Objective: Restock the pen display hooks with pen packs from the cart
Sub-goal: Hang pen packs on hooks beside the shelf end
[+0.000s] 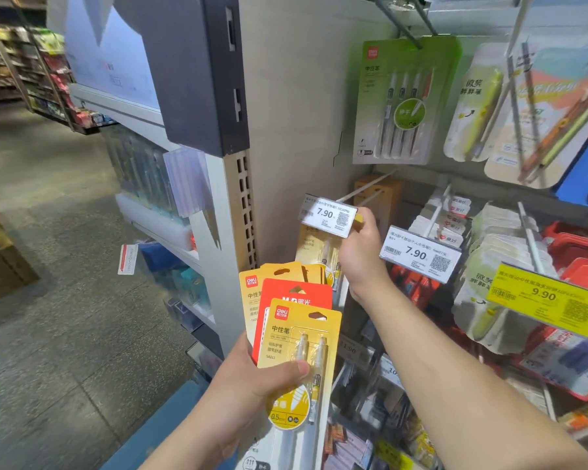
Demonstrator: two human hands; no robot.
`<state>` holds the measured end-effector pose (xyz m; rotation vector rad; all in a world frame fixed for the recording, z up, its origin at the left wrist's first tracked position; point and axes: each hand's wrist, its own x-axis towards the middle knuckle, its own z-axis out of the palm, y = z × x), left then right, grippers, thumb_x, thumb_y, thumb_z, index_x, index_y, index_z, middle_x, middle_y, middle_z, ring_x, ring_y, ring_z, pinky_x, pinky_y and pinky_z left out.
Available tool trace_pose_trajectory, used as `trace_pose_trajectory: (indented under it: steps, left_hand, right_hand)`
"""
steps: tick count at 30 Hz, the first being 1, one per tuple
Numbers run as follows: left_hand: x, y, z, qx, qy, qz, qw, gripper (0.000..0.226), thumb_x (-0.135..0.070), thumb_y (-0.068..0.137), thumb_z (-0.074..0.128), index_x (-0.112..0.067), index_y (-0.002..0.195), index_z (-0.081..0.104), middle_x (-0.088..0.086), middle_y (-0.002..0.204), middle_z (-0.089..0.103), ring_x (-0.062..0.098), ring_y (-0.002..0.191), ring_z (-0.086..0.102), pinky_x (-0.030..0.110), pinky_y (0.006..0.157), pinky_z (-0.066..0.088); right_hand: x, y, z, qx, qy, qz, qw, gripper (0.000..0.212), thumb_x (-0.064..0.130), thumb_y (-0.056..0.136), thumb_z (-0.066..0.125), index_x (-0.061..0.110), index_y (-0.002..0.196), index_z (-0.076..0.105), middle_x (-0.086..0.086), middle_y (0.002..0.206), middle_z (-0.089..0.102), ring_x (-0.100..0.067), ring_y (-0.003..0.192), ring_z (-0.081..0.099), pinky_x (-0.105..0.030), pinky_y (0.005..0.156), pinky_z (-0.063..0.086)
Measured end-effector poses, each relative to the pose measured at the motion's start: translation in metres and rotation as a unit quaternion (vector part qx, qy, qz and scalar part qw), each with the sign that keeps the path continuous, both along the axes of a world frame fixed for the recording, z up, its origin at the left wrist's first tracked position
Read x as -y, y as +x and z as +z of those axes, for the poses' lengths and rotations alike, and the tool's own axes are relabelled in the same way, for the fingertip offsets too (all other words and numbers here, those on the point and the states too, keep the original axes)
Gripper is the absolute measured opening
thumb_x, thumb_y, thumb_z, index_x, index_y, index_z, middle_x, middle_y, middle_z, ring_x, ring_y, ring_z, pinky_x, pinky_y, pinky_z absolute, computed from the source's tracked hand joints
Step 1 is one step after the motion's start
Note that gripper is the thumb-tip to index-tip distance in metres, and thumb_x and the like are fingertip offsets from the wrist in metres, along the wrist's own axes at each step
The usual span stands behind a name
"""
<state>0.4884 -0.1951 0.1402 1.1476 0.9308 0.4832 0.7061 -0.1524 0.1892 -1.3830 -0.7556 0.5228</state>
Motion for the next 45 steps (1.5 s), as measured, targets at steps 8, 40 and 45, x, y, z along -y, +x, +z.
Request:
trace_pose_trajectory:
  steps: [8,40,45]
  left_hand:
    - [-0.003,-0.001,-0.007,0.024,-0.004,-0.002,1.0,0.072,-0.004,0.067,0.092,-0.018,0.128,0.057,0.006,0.106,0.079,0.025,0.098,0.078,0.04,0.086,0.061]
    - [-0.001,-0.001,-0.001,-0.013,-0.011,-0.019,1.0,0.102,-0.027,0.039,0.098,-0.027,0.132,0.055,-0.001,0.11,0.079,0.023,0.109,0.071,0.026,0.065,0.055]
    - [-0.003,0.003,0.0,-0.027,-0.016,-0.025,0.999,0.107,-0.033,0.032,0.098,-0.031,0.129,0.054,-0.004,0.109,0.079,0.022,0.111,0.07,0.029,0.07,0.053]
  right_hand:
    - [0.0,0.005,0.001,0.092,0.018,-0.017,0.995,0.008,0.014,0.102,0.058,0.018,0.1,0.051,0.001,0.093,0.059,0.003,0.074,0.055,-0.014,0.06,0.042]
    - [-0.005,0.036,-0.067,0.055,-0.061,-0.07,0.994,0.049,0.054,0.084,0.076,0.022,0.117,0.061,-0.005,0.108,0.068,-0.023,0.102,0.064,-0.036,0.079,0.051]
    - [-0.008,0.037,-0.078,0.052,-0.114,-0.092,0.988,0.058,0.061,0.084,0.066,0.013,0.116,0.061,-0.012,0.112,0.066,-0.033,0.107,0.061,-0.043,0.087,0.049]
